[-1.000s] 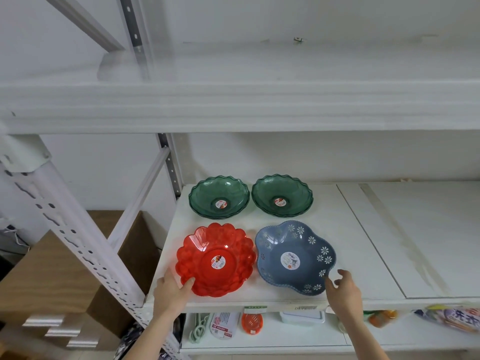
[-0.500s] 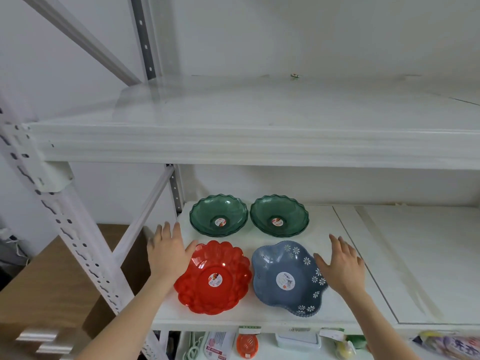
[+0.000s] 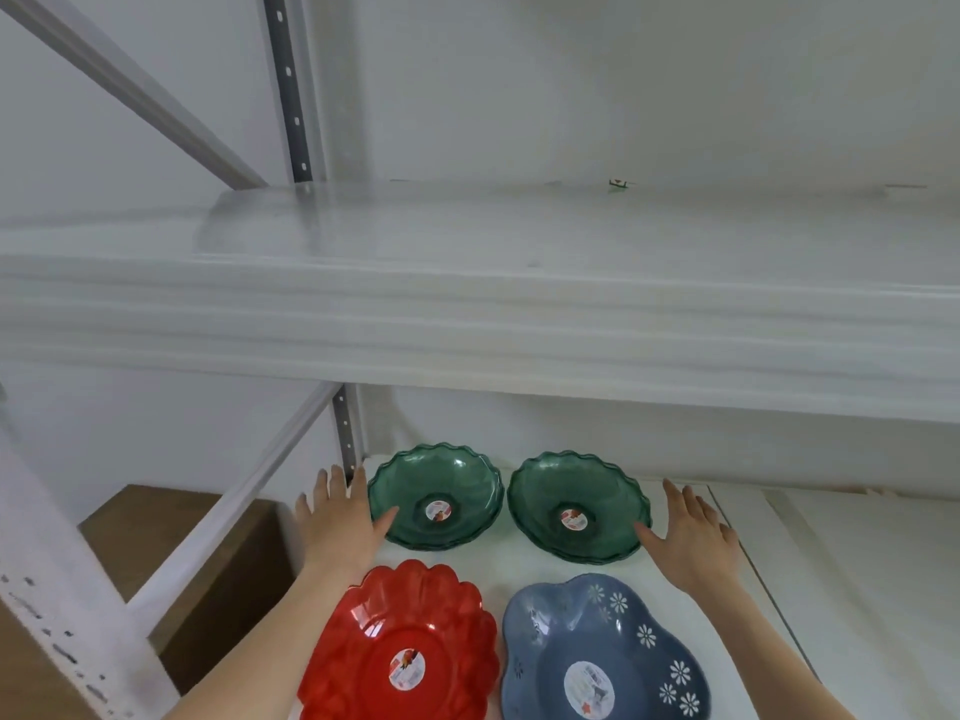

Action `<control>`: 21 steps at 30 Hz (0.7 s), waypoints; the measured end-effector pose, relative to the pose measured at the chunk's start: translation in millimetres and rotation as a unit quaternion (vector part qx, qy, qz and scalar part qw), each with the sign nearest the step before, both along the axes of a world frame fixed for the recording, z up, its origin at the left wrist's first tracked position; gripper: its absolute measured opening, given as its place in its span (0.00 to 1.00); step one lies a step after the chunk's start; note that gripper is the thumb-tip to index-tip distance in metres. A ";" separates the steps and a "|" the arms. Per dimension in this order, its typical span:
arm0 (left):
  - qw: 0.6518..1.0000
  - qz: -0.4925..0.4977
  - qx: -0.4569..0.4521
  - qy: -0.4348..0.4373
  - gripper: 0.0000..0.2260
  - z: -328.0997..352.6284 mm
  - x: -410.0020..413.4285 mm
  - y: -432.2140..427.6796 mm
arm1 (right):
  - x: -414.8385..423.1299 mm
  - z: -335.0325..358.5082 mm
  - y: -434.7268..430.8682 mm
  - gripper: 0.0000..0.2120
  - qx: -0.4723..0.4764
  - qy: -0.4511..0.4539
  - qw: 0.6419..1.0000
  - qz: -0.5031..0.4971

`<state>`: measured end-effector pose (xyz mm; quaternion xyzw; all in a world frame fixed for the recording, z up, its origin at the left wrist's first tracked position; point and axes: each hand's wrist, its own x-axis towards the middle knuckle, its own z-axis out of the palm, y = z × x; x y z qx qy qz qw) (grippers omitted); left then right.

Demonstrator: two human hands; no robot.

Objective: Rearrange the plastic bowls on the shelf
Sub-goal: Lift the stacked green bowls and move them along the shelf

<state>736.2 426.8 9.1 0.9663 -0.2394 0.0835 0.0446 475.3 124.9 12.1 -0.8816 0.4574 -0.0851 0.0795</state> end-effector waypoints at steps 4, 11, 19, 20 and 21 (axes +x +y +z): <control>1.000 0.022 0.000 0.014 0.37 -32.6 21.7 -12.5 | 20.4 -30.8 -20.3 0.39 0.031 -0.013 0.999 -0.007; 0.995 0.051 0.005 0.083 0.37 -75.7 52.8 -29.5 | 47.5 -78.4 -45.0 0.39 0.129 -0.065 0.988 -0.048; 0.965 0.068 -0.123 0.223 0.28 -116.0 90.3 -47.5 | 61.1 -111.4 -65.2 0.20 0.259 -0.195 0.942 -0.092; 0.956 0.075 -0.147 0.241 0.24 -120.3 95.9 -49.7 | 62.0 -111.0 -64.5 0.17 0.273 -0.211 0.934 -0.097; 0.944 0.078 -0.184 0.263 0.20 -123.6 100.1 -52.5 | 62.6 -110.9 -64.1 0.13 0.287 -0.225 0.926 -0.100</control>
